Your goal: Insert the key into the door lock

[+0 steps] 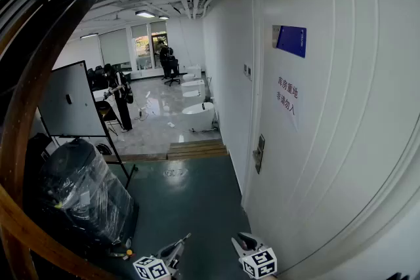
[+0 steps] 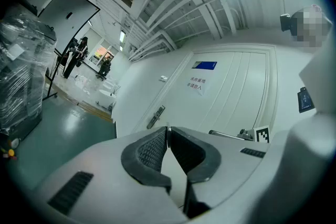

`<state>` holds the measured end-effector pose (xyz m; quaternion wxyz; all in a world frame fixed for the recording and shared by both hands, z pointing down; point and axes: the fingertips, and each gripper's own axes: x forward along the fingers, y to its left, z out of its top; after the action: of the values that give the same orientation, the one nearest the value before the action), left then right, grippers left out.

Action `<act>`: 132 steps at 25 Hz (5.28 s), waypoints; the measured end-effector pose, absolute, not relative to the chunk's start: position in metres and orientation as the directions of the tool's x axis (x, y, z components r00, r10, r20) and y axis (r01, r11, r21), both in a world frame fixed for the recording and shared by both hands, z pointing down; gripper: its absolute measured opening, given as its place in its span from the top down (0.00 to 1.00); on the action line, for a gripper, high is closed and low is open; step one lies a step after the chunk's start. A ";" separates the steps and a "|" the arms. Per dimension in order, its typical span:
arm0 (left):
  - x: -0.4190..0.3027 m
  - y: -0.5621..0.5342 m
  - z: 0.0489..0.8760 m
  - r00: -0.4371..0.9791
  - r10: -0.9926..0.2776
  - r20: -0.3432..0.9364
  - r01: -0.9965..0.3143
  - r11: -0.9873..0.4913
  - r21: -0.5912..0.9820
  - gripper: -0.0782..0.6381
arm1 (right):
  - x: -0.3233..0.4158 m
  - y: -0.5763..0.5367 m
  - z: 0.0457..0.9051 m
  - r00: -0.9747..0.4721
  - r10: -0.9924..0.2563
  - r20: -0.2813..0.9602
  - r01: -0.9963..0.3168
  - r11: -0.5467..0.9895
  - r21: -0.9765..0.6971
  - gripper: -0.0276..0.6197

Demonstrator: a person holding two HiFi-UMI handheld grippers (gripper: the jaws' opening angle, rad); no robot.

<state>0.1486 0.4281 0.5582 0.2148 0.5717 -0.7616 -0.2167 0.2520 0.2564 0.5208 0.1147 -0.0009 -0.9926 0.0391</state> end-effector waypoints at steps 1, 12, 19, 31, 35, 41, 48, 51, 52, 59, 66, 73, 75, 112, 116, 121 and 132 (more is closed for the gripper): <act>0.149 0.428 0.559 -0.252 -0.965 0.075 -0.780 0.249 0.574 0.84 | 0.252 0.256 0.521 -0.974 0.009 0.228 -0.009 0.997 -0.079 0.83; 0.149 0.425 0.559 -0.272 -0.957 0.099 -0.781 0.280 0.559 0.84 | 0.249 0.248 0.518 -0.982 -0.005 0.187 -0.036 0.987 -0.157 0.83; 0.145 0.423 0.565 -0.246 -0.966 0.076 -0.783 0.244 0.572 0.84 | 0.242 0.253 0.521 -0.985 0.001 0.174 -0.029 0.985 -0.171 0.79; 0.084 0.439 0.576 -0.175 -0.978 0.110 -0.774 0.206 0.599 0.84 | 0.178 0.276 0.527 -0.974 -0.048 0.222 -0.079 0.988 -0.131 0.79; 0.054 0.442 0.568 -0.144 -0.980 0.133 -0.784 0.196 0.589 0.84 | 0.146 0.285 0.522 -0.972 -0.070 0.224 -0.098 0.989 -0.115 0.79; 0.010 0.448 0.570 -0.095 -0.989 0.109 -0.791 0.142 0.595 0.84 | 0.100 0.301 0.521 -0.970 -0.098 0.222 -0.124 0.987 -0.104 0.79; -0.037 0.461 0.576 -0.062 -0.995 0.079 -0.807 0.096 0.583 0.84 | 0.061 0.312 0.534 -0.969 -0.135 0.208 -0.158 0.982 -0.099 0.79; -0.056 0.465 0.585 -0.066 -0.995 0.081 -0.801 0.101 0.590 0.84 | 0.052 0.313 0.544 -0.965 -0.146 0.219 -0.172 0.979 -0.106 0.79; -0.061 0.465 0.587 -0.067 -0.994 0.084 -0.796 0.104 0.597 0.84 | 0.049 0.312 0.545 -0.963 -0.151 0.221 -0.178 0.978 -0.105 0.79; -0.078 0.446 0.595 -0.043 -0.994 0.104 -0.792 0.097 0.603 0.84 | 0.041 0.289 0.547 -0.957 -0.179 0.227 -0.206 0.973 -0.105 0.79; -0.094 0.411 0.597 -0.043 -0.992 0.121 -0.787 0.109 0.607 0.84 | 0.015 0.249 0.546 -0.958 -0.174 0.227 -0.204 0.972 -0.114 0.79; -0.113 0.356 0.583 -0.048 -0.990 0.132 -0.780 0.120 0.614 0.84 | -0.001 0.194 0.527 -0.959 -0.180 0.219 -0.205 0.974 -0.100 0.79; -0.116 0.338 0.579 -0.044 -0.992 0.121 -0.782 0.110 0.614 0.84 | -0.001 0.177 0.526 -0.957 -0.186 0.223 -0.212 0.972 -0.097 0.79; -0.124 0.217 0.590 -0.030 -0.992 0.124 -0.775 0.102 0.624 0.84 | 0.006 0.054 0.530 -0.956 -0.216 0.200 -0.243 0.962 -0.122 0.79; -0.120 0.218 0.584 -0.024 -0.990 0.142 -0.777 0.108 0.620 0.84 | 0.007 0.056 0.533 -0.954 -0.218 0.205 -0.248 0.960 -0.134 0.79; -0.124 0.219 0.592 -0.002 -0.988 0.153 -0.773 0.098 0.626 0.84 | 0.001 0.060 0.541 -0.951 -0.220 0.218 -0.255 0.955 -0.148 0.79; -0.177 0.203 0.591 0.058 -0.987 0.149 -0.767 0.052 0.639 0.84 | -0.047 0.054 0.537 -0.938 -0.261 0.230 -0.298 0.944 -0.142 0.79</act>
<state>-0.1773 0.2027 0.5913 0.2979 0.6633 -0.6611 -0.1848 -0.0466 0.0538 0.5371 0.1045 0.1424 -0.9804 0.0874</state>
